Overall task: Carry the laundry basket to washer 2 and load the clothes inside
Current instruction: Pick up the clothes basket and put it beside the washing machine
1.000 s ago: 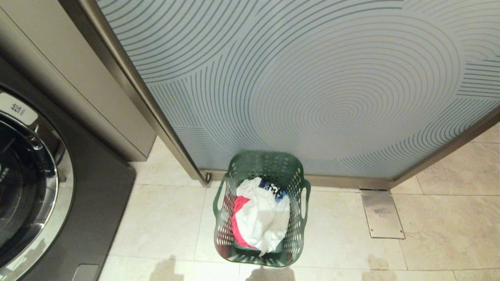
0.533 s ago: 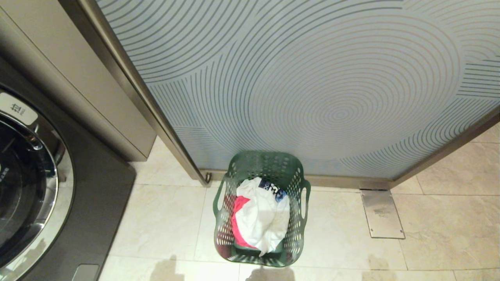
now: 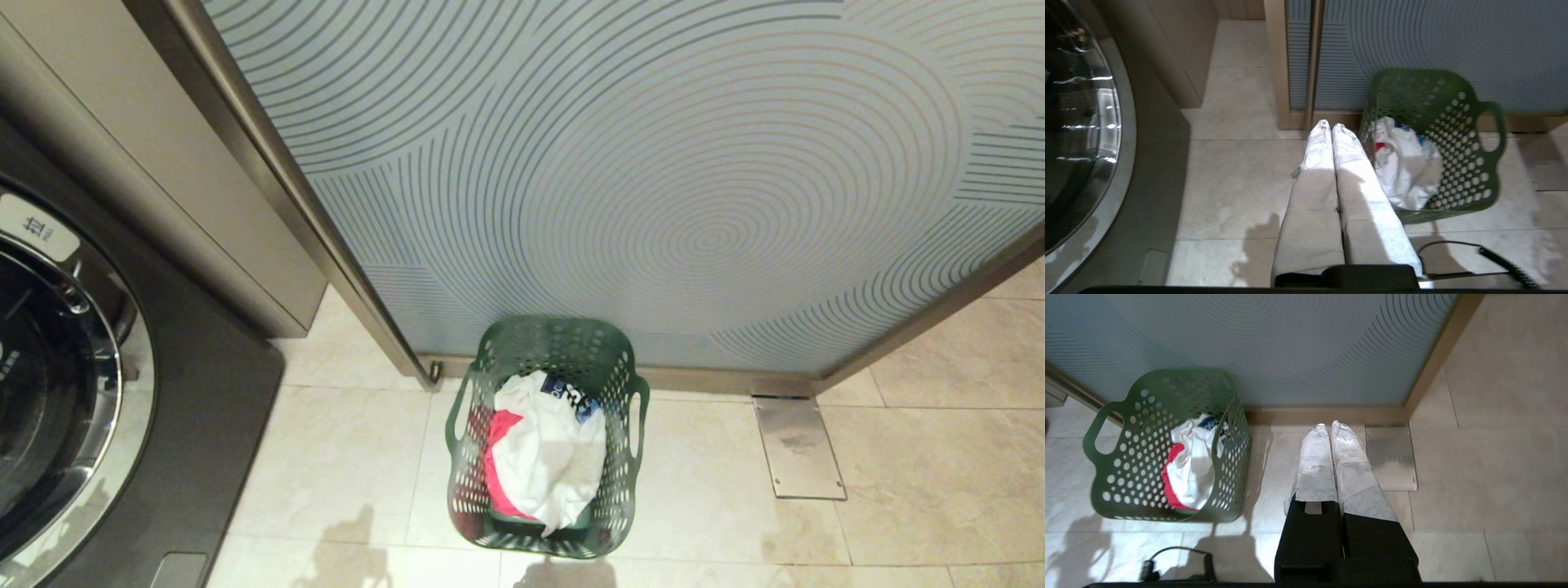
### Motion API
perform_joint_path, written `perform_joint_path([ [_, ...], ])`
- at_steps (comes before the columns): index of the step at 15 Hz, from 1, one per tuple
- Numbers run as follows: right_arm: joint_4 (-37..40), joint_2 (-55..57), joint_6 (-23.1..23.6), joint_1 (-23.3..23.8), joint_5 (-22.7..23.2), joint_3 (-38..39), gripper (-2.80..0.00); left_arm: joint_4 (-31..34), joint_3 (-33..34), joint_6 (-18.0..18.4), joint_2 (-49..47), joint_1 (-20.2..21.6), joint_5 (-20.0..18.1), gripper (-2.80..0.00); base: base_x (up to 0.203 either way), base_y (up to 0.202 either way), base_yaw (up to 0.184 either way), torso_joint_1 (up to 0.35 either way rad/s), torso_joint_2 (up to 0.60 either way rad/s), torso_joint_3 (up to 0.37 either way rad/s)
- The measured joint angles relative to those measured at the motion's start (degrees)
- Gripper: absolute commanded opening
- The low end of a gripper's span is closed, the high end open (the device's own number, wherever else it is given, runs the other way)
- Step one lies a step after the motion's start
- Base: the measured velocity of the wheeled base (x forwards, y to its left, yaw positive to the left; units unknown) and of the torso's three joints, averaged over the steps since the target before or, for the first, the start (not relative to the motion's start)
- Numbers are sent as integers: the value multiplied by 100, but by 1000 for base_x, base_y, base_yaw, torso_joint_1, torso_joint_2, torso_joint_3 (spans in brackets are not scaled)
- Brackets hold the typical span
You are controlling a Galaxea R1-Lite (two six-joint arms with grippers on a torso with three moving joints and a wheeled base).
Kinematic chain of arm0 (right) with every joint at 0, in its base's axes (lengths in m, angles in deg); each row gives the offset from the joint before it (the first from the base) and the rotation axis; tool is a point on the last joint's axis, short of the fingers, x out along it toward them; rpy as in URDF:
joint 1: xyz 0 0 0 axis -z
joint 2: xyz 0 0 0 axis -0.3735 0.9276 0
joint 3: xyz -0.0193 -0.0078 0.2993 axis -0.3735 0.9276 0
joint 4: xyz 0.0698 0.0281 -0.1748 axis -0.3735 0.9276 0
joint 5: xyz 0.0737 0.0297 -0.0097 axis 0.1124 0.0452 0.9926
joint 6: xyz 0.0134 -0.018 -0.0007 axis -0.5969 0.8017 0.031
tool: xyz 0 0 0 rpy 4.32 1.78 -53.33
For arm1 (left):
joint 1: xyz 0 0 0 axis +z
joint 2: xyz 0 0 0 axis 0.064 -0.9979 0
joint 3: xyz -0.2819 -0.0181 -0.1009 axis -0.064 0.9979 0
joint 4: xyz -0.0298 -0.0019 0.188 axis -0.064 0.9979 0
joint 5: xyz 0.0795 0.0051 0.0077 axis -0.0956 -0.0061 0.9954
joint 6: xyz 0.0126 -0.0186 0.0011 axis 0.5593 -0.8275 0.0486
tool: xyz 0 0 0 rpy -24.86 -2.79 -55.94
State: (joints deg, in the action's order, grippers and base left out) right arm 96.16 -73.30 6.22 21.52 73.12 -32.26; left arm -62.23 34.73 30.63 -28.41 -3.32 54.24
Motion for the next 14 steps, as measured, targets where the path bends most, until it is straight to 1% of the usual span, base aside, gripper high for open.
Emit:
perform_joint_path([
  [2,464,1086,-439,-2,11,-672,-280,362,-817,-142,-1083,-2,-263,-280,0,0,0,0,0,0],
  [4,681,2200,-923,-14,84,-1116,-280,555,-1283,-206,-2264,-5,-527,-280,0,0,0,0,0,0],
  [7,629,3761,-1465,-44,488,-1518,-280,615,-1552,-270,-4054,-73,-821,-280,0,0,0,0,0,0],
  [9,388,4636,-1782,-56,750,-1597,-280,303,-1536,-326,-5110,-262,-909,-280,0,0,0,0,0,0],
  [10,245,5049,-1895,-62,852,-1596,0,56,-1493,-370,-5640,-394,-915,0,0,0,0,0,0,0],
  [12,-145,5833,-2083,-71,1019,-1570,0,-572,-1420,-441,-6600,-700,-815,0,0,0,0,0,0,0],
  [14,-730,6524,-2275,-152,1322,-1550,0,-1189,-1437,-532,-7443,-1095,-640,0,0,0,0,0,0,0],
])
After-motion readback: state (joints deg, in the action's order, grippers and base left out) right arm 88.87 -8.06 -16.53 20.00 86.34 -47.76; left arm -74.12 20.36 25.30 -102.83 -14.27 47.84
